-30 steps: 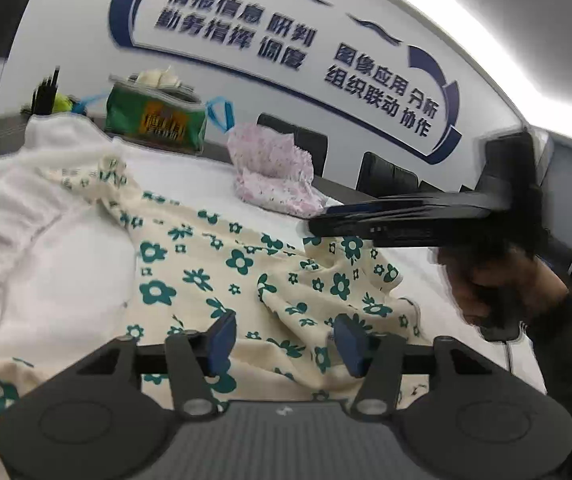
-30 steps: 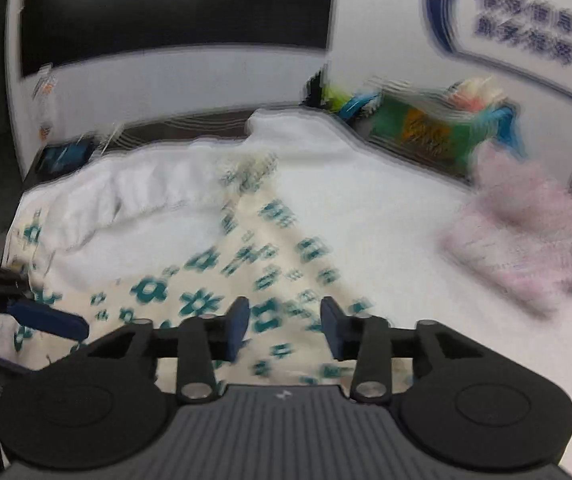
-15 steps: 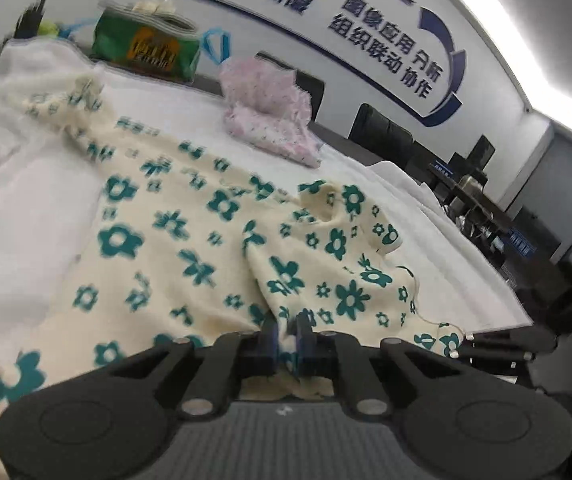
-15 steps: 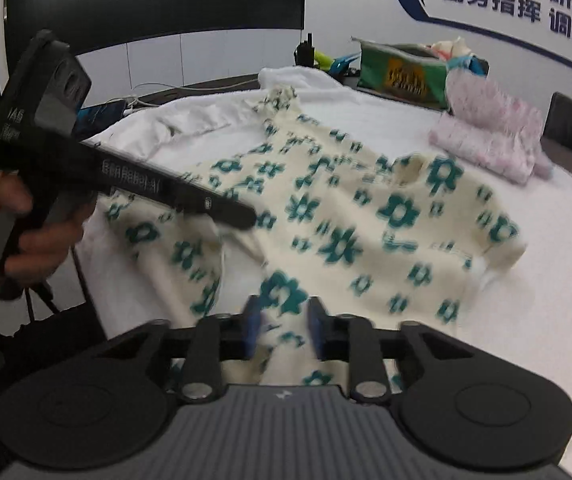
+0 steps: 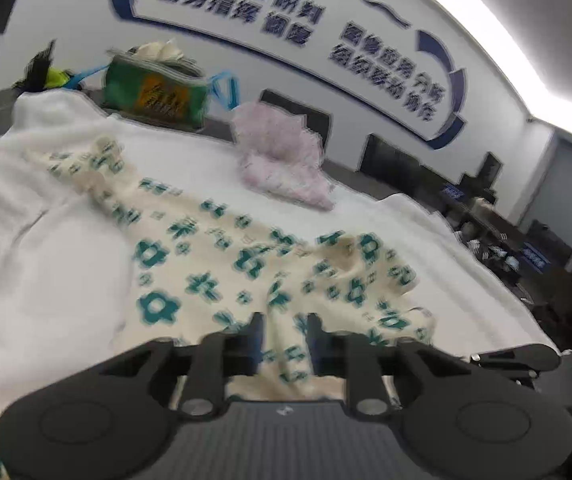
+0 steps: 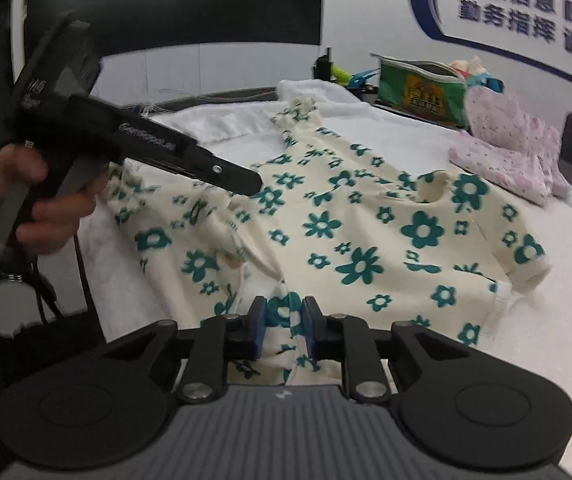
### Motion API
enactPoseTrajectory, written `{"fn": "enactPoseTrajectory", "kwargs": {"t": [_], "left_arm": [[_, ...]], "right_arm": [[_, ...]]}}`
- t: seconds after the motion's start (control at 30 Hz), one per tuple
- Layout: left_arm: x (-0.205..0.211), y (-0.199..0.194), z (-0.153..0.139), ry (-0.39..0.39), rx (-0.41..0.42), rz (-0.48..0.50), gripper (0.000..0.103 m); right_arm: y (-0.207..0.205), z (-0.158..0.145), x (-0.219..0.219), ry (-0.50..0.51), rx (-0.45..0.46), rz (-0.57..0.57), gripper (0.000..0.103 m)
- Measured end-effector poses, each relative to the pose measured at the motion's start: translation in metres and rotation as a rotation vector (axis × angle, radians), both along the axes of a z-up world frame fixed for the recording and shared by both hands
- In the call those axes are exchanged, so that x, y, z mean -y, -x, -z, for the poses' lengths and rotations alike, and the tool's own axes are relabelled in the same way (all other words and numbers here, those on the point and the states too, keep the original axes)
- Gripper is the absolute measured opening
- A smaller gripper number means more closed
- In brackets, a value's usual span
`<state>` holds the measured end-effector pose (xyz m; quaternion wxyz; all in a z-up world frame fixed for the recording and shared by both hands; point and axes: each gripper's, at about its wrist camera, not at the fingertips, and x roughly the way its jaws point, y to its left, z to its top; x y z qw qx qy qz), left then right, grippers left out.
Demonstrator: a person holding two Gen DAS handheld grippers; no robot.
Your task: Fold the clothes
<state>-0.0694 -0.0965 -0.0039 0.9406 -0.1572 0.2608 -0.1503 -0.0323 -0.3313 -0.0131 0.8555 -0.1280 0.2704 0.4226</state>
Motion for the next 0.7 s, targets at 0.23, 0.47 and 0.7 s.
{"fn": "enactPoseTrajectory", "kwargs": {"t": [0.23,0.47,0.7], "left_arm": [[0.030,-0.006,0.017,-0.203,-0.004,0.113,0.021],[-0.027,0.037,-0.003,-0.157,0.150,0.098,0.028],[-0.088,0.116,0.003,-0.443,0.342,0.287,0.047]], "right_arm": [[0.015,-0.030,0.016,-0.143,0.051,0.098,0.019],[0.029,0.002,-0.031,0.039,-0.003,0.076,0.019],[0.059,-0.035,0.000,-0.081,0.084,0.192,0.047]]}}
